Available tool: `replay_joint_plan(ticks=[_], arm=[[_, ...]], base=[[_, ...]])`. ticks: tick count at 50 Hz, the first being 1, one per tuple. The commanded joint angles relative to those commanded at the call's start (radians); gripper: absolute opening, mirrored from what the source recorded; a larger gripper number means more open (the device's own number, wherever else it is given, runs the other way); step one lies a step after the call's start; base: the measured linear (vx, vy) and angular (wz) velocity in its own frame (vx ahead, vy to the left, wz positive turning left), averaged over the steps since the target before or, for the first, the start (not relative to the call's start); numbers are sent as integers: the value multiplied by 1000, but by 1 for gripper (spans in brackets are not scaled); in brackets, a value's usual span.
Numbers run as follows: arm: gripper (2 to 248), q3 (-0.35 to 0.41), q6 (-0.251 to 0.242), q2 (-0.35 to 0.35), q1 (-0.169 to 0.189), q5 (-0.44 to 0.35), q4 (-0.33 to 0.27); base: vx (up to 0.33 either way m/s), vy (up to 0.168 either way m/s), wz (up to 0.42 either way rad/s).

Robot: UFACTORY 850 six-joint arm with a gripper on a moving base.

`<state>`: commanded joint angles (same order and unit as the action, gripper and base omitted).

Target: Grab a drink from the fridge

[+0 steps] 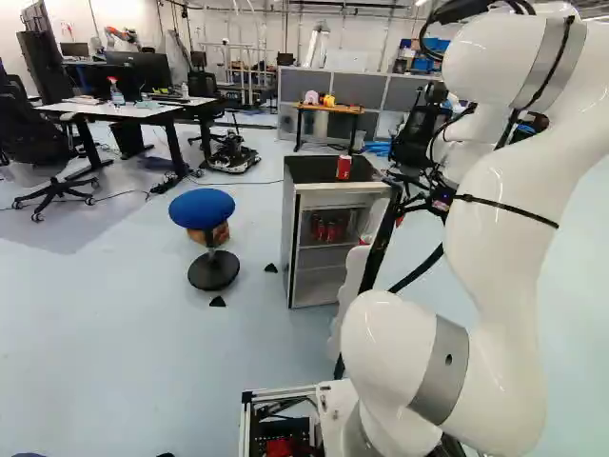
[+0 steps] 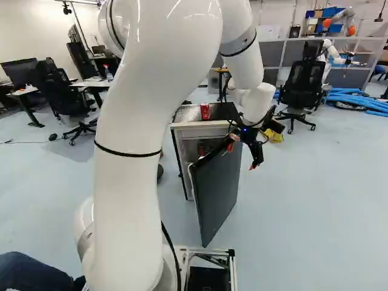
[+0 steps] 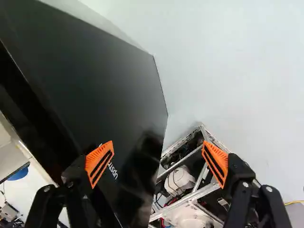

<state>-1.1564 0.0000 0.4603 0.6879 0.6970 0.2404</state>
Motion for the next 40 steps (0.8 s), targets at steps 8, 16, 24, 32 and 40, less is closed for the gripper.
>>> replay_joint_plan(ticks=[8,16,24,32,40], arm=[[247,21,0,-14,-14,-28,0],[247,41,0,-28,-27,-54,0],[247,61,0,-42,-41,-81,0],[247,81,0,-56,-55,-107,0],[247,100,0,-69,-70,-133,0]], base=[[0,0,0],[0,0,0],[0,0,0],[0,0,0],[0,0,0]])
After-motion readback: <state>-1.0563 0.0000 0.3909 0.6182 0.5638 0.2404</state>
